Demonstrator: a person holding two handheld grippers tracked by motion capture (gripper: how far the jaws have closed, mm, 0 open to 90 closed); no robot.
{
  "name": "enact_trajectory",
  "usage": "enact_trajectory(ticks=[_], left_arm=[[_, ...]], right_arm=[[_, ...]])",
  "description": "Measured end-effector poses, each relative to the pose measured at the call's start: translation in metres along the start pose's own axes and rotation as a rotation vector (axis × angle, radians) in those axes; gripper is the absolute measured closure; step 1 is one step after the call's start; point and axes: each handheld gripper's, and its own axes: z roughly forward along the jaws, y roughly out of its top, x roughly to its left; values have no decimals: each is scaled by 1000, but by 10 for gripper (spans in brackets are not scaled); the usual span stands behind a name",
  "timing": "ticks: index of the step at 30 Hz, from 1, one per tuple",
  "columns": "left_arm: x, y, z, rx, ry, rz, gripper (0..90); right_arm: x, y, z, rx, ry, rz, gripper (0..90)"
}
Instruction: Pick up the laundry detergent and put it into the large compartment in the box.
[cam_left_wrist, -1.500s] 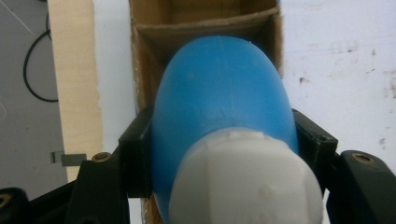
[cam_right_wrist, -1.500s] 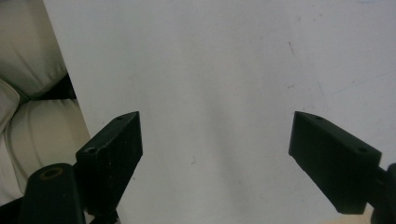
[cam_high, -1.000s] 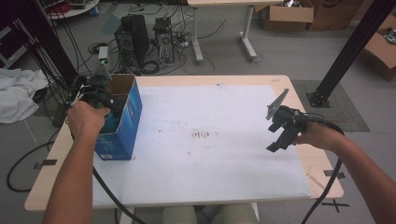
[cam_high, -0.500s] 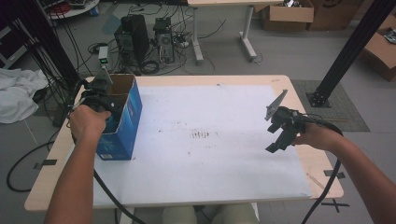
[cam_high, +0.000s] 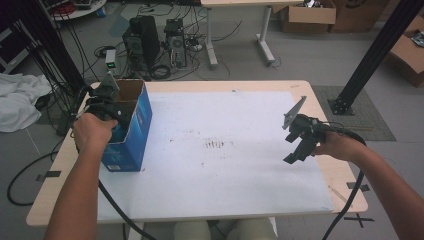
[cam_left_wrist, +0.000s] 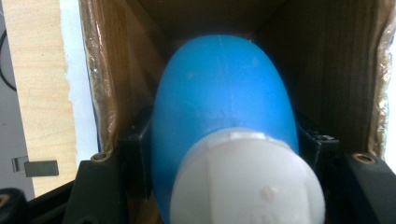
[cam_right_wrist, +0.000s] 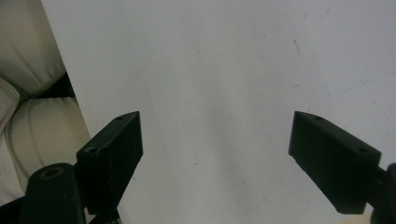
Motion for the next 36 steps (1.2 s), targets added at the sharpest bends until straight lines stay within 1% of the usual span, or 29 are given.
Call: enact_trajectory(ticks=[2, 3, 10, 15, 30, 32, 34, 35, 36], left_arm=[[0, 0, 0, -1, -1, 0, 375], [0, 0, 0, -1, -1, 0, 375], [1, 0, 0, -2, -1, -4, 375], [1, -1, 1, -14, -9, -20, 356], [1, -1, 0, -18, -10, -22, 338], [0, -2, -2, -26, -18, -28, 329], [0, -2, -3, -29, -18, -27, 323], [0, -2, -3, -29, -21, -27, 319], [0, -2, -4, -30, -19, -25, 316]], right_arm=[[1, 0, 0, 2, 1, 7, 176], [1, 0, 0, -2, 0, 1, 176], [1, 0, 1, 0, 2, -4, 176], [1, 0, 1, 3, 2, -5, 176], [1, -1, 1, -1, 11, -1, 178], [2, -1, 1, 3, 13, 6, 178], [2, 0, 2, -2, 14, -3, 178], [3, 0, 2, 1, 15, 3, 177], [2, 0, 2, -5, 16, -6, 178]])
